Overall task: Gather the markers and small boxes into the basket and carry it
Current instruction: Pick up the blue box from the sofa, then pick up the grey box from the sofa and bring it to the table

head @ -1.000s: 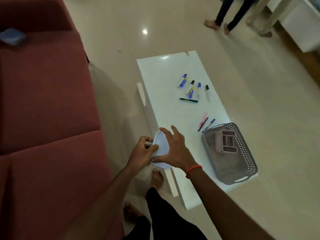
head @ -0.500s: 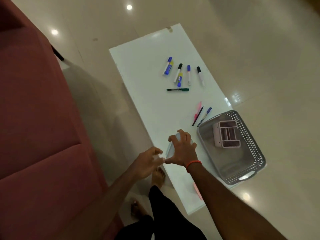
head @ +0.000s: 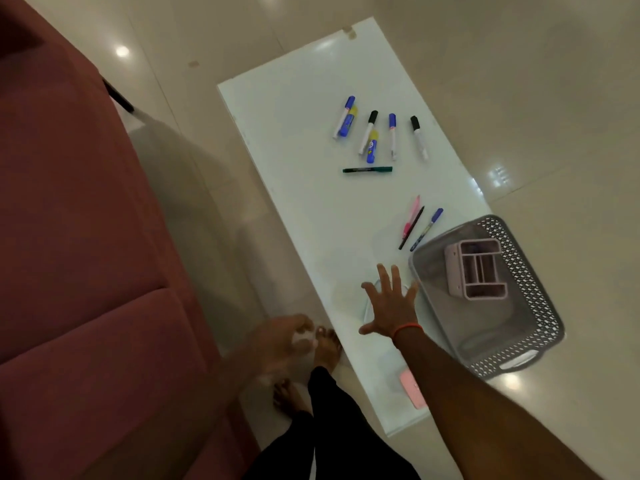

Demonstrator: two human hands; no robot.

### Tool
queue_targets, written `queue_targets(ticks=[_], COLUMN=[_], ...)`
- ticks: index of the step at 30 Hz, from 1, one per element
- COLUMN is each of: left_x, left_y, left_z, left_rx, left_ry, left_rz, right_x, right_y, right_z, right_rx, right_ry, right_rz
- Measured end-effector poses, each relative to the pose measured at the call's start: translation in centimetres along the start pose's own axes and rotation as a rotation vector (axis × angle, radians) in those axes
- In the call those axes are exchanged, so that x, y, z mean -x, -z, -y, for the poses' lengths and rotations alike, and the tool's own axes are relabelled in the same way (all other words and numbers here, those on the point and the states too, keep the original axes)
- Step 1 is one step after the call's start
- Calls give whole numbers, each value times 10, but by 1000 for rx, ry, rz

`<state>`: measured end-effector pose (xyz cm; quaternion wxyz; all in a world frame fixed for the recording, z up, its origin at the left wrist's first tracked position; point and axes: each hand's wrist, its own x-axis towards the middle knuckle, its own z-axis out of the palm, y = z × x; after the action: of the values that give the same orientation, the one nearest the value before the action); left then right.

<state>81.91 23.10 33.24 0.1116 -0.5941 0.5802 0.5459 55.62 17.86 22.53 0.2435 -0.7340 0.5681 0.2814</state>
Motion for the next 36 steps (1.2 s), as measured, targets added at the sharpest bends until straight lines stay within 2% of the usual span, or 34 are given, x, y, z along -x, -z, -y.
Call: queue_targets(ticks=[6,9,14,22,27,30,34,36], left_x=[-23,-23,5,90,138,156,166,168], left_y=[54,69,103,176,209,229,257,278], left_z=[-47,-50,-25,34,100,147,205,230], left_rx=[-26,21,-37,-252,-160,-15,285,334], left_ry=[-110,-115,-44,147,365,428,476,488], left_rz=[-181,-264,-428,-892,-988,-1014,-1020,-1028], right_x=[-15,-21,-18,3,3,-12,-37,-51], right_y=[73,106,166,251,289,317,351,365], right_z=[28,49,108,223,284,320,358,377], right_rx=[-49,-97,-139,-130,-63,-8,47,92], right_ry=[125,162,313,580,698,767,844,868], right_rz=[-263,-290,-381,-480,-399,-322,-105,-82])
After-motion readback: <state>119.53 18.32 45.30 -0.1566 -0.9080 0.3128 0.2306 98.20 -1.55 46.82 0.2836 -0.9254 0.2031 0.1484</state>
